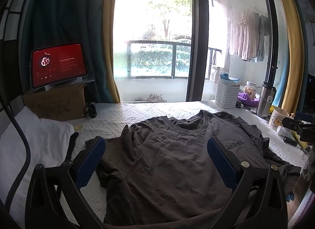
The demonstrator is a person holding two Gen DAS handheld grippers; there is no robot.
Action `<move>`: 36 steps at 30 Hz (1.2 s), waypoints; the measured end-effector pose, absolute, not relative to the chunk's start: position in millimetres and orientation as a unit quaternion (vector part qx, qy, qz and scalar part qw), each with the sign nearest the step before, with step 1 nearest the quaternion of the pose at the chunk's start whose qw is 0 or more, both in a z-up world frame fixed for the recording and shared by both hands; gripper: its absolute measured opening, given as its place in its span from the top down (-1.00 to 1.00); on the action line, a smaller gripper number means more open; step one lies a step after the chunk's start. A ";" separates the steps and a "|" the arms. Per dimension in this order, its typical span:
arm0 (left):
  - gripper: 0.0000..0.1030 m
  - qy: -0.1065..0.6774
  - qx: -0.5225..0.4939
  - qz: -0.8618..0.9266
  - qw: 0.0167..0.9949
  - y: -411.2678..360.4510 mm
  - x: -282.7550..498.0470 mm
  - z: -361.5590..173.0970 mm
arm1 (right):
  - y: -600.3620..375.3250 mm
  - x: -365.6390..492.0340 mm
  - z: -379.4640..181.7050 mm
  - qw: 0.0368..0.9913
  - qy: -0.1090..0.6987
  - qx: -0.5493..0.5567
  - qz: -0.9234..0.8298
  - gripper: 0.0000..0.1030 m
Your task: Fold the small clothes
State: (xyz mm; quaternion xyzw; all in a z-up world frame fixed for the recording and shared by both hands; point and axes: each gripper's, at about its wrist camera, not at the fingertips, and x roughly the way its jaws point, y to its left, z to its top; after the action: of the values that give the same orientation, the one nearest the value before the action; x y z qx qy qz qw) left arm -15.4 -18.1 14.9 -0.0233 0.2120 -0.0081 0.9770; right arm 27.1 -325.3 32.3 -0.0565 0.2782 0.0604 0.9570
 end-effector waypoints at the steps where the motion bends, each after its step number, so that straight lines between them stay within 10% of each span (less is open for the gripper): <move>1: -0.98 0.213 -0.024 -0.008 0.977 -18.0 -13.9 14.7 | -325.9 28.5 31.5 0.957 0.279 -0.057 0.061 -1.00; 36: -0.98 0.313 -0.015 0.027 0.949 -36.8 98.8 -30.1 | -427.2 200.4 -77.0 0.902 0.430 0.020 0.039 -0.73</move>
State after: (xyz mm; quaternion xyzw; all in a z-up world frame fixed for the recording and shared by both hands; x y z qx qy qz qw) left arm 98.8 -36.8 -30.1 -0.0155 0.3134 0.0266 0.9491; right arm 200.4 -427.2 -77.0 0.0201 0.4298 0.0392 0.9019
